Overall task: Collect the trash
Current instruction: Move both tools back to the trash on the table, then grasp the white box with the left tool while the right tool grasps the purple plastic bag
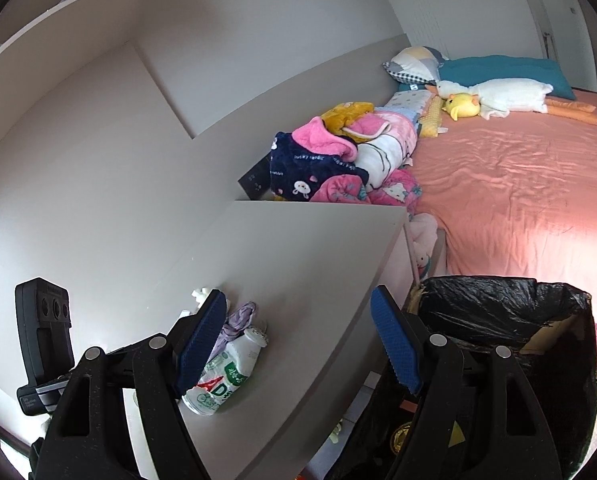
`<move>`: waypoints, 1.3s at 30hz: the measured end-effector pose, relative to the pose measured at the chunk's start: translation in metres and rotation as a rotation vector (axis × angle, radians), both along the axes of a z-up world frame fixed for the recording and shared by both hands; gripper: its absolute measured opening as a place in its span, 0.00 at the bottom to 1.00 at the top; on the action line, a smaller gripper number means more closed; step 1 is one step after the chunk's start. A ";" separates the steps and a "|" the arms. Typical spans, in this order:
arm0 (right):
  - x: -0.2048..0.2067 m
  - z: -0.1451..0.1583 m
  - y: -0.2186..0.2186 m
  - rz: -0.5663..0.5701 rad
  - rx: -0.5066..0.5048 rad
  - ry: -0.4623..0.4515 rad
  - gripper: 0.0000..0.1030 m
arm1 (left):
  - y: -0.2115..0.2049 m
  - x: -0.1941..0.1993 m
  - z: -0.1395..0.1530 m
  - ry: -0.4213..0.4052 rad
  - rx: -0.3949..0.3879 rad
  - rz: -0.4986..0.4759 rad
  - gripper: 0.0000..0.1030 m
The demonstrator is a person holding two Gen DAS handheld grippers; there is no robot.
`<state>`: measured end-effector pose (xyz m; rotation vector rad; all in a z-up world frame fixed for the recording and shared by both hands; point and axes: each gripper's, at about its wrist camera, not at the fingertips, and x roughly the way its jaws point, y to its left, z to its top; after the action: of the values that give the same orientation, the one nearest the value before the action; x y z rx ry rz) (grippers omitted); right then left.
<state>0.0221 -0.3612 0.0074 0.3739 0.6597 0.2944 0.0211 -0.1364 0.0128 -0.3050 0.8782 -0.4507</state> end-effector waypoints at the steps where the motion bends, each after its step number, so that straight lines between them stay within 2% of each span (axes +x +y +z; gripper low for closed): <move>1: 0.002 -0.001 0.006 0.011 -0.002 0.004 0.73 | 0.006 0.000 -0.001 0.000 0.003 0.012 0.85; 11: 0.015 -0.010 0.067 0.153 -0.055 0.011 0.73 | 0.062 0.004 -0.013 0.021 0.073 0.139 0.85; 21: 0.030 -0.023 0.113 0.245 -0.123 0.043 0.73 | 0.097 0.014 -0.026 0.052 0.112 0.192 0.85; 22: 0.031 -0.025 0.118 0.253 -0.136 0.044 0.72 | 0.100 0.016 -0.028 0.057 0.121 0.202 0.85; 27: 0.037 -0.037 0.142 0.309 -0.204 0.058 0.64 | 0.113 0.030 -0.041 0.106 0.125 0.221 0.70; 39: 0.069 -0.070 0.167 0.317 -0.282 0.150 0.52 | 0.124 0.065 -0.067 0.192 0.175 0.195 0.69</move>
<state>0.0911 -0.1940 -0.0627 0.0186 0.8968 0.4706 0.0859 -0.0127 -0.0541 -0.2730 1.0566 -0.1636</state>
